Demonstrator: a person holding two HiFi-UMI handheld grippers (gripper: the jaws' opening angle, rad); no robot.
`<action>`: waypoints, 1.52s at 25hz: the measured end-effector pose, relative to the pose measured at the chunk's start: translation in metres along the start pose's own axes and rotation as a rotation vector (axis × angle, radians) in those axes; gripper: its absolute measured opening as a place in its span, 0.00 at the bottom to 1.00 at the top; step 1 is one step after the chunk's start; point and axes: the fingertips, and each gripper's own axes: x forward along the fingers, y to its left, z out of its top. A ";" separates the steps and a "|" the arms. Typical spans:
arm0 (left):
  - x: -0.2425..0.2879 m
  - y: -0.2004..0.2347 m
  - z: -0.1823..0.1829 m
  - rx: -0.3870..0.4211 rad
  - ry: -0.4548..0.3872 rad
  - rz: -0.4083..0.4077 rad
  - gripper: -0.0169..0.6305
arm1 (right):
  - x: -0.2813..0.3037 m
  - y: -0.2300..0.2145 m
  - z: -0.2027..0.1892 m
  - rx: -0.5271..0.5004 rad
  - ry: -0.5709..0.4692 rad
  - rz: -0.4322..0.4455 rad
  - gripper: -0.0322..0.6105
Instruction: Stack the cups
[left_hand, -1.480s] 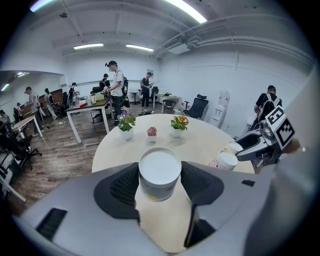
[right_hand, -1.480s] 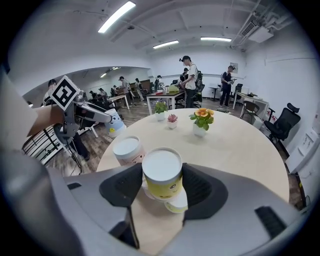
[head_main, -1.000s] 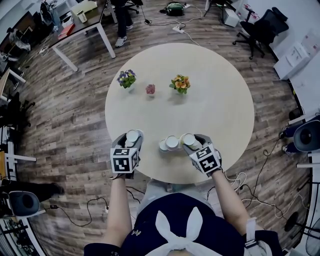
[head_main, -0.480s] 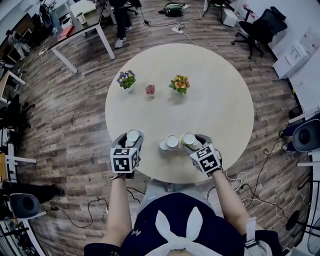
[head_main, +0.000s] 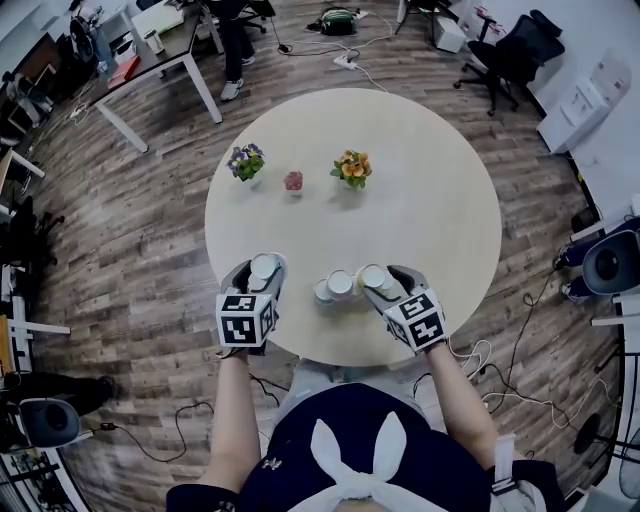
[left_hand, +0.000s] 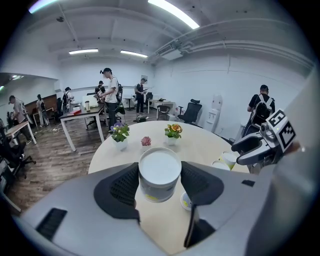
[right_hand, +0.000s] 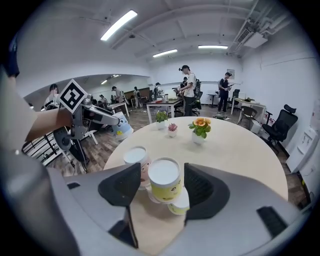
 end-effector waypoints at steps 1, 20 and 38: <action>-0.001 -0.001 0.003 0.004 -0.007 -0.004 0.45 | -0.002 -0.002 0.001 0.011 -0.017 -0.002 0.48; -0.015 -0.042 0.045 0.070 -0.093 -0.102 0.45 | -0.027 -0.027 -0.006 0.075 -0.085 -0.087 0.46; -0.006 -0.132 0.056 0.189 -0.084 -0.292 0.45 | -0.028 -0.029 -0.014 0.104 -0.080 -0.093 0.45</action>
